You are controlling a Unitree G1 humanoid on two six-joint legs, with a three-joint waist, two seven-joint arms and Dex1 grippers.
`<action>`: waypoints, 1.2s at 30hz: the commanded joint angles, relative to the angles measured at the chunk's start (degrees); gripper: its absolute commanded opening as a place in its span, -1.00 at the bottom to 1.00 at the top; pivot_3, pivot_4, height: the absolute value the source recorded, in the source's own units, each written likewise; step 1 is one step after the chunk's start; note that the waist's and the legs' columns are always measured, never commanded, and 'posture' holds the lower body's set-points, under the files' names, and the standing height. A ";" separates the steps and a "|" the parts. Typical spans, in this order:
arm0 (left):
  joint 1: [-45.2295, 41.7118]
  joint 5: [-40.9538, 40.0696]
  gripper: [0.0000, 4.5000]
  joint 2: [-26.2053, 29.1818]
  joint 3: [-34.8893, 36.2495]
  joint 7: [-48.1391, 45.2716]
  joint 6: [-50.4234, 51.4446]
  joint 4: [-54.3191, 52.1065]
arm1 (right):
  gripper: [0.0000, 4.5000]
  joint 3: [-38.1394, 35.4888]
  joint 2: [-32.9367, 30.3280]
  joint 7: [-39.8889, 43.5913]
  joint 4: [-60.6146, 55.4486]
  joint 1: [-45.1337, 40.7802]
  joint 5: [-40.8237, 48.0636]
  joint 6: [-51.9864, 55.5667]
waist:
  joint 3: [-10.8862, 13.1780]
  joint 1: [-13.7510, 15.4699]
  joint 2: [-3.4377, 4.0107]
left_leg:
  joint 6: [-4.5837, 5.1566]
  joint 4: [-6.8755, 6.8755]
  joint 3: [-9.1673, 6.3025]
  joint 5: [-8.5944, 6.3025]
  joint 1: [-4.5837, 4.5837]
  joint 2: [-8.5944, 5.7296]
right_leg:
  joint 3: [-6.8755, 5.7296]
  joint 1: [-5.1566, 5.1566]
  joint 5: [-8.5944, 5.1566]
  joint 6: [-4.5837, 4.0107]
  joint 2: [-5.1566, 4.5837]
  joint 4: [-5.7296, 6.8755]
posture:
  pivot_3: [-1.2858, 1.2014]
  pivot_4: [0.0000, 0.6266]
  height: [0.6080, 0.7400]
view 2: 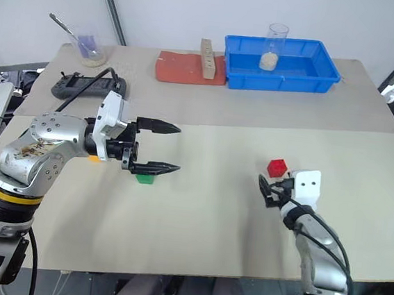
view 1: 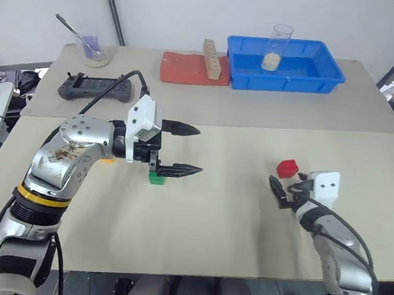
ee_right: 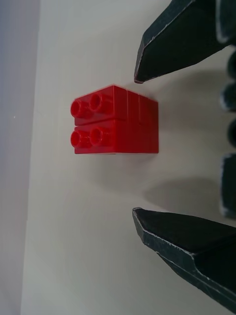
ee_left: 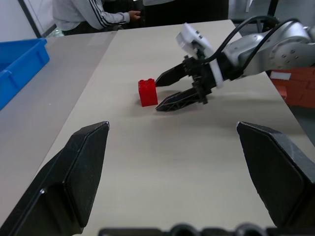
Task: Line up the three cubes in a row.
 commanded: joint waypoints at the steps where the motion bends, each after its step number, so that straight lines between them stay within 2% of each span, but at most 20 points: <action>1: -0.34 0.33 0.96 0.19 0.98 -0.66 -0.92 -1.37 | 1.00 -0.46 0.49 -1.84 2.44 -2.60 -1.48 -3.21 | 0.00 0.03 0.01 | 0.00 0.00 0.00 0.00 0.01 0.00 | 0.00 0.00 0.00 0.00 0.00 0.03 | 0.03 -0.52 1.00; 7: 1.02 0.44 0.96 0.33 1.87 0.11 -0.62 -2.82 | 1.00 -0.72 0.40 -1.84 6.40 -4.38 -2.51 -6.81 | 0.00 0.03 0.01 | 0.00 0.03 0.00 0.01 0.02 0.00 | 0.02 0.01 0.01 0.00 0.01 0.04 | 0.03 -0.52 1.00; 10: 1.60 0.39 1.00 0.35 2.20 0.60 -0.46 -3.52 | 0.64 -0.84 0.22 -1.13 7.34 -4.53 -2.52 -8.48 | 0.00 -0.01 0.01 | 0.00 0.02 0.00 0.01 0.02 0.00 | 0.03 0.01 0.01 0.00 0.01 0.05 | 0.03 -0.52 1.00; 16: 3.88 -0.54 1.00 1.17 3.70 1.52 0.47 -5.50 | -0.27 -0.83 -1.49 1.82 6.33 -2.60 -1.98 -9.57 | 0.00 -0.03 0.01 | 0.00 0.02 0.00 0.01 0.04 0.00 | 0.04 0.00 0.02 -0.01 0.02 0.07 | 0.03 -0.52 1.00; 17: 4.50 -0.70 1.00 1.48 3.96 1.41 0.61 -5.98 | -0.36 -1.06 -1.82 2.36 5.93 -2.24 -1.63 -9.43 | 0.00 -0.06 0.01 | 0.01 0.02 0.00 0.01 0.04 0.00 | 0.04 0.00 0.02 -0.01 0.02 0.07 | 0.03 -0.52 1.00; 22: 7.21 -0.42 1.00 3.71 5.72 -0.47 -1.30 -6.52 | -0.36 2.48 -8.16 14.03 2.59 -2.96 0.97 -7.56 | 0.02 -0.05 0.04 | 0.01 0.05 0.01 0.00 0.03 -0.01 | 0.07 0.01 0.02 -0.01 0.03 0.07 | 0.03 -0.52 1.00; 27: 11.97 -0.75 1.00 6.17 7.60 -4.88 -4.57 -6.89 | -0.36 9.18 -15.10 34.47 -0.81 -6.66 8.49 -5.61 | 0.03 -0.82 0.05 | 0.01 0.01 0.03 -0.01 0.05 0.08 | 0.05 0.02 0.01 -0.01 0.05 0.03 | 0.03 -0.52 1.00; 29: 14.98 0.25 1.00 6.80 7.93 -6.73 -7.53 -7.12 | -0.36 12.51 -17.74 43.90 1.19 -8.48 9.64 -6.94 | 0.03 -0.75 0.05 | 0.03 0.02 0.03 -0.02 0.04 0.08 | 0.01 0.04 0.01 -0.01 0.05 0.00 | 0.03 -0.52 1.00; 32: 19.48 1.72 1.00 7.30 8.21 -8.26 -11.96 -7.59 | -0.36 15.63 -19.86 53.62 6.94 -11.57 8.87 -11.36 | 0.04 -0.56 0.02 | 0.10 0.06 0.03 -0.07 0.04 0.07 | -0.02 0.09 0.01 -0.01 0.03 -0.11 | 0.03 -0.52 1.00; 36: 23.79 2.60 1.00 7.38 8.62 -8.69 -15.33 -8.77 | -0.36 17.58 -19.95 61.23 16.81 -16.92 6.90 -17.56 | 0.09 -0.19 0.00 | 0.10 0.12 0.03 -0.09 0.00 0.06 | -0.03 0.11 0.08 0.02 0.00 -0.20 | 0.03 -0.52 1.00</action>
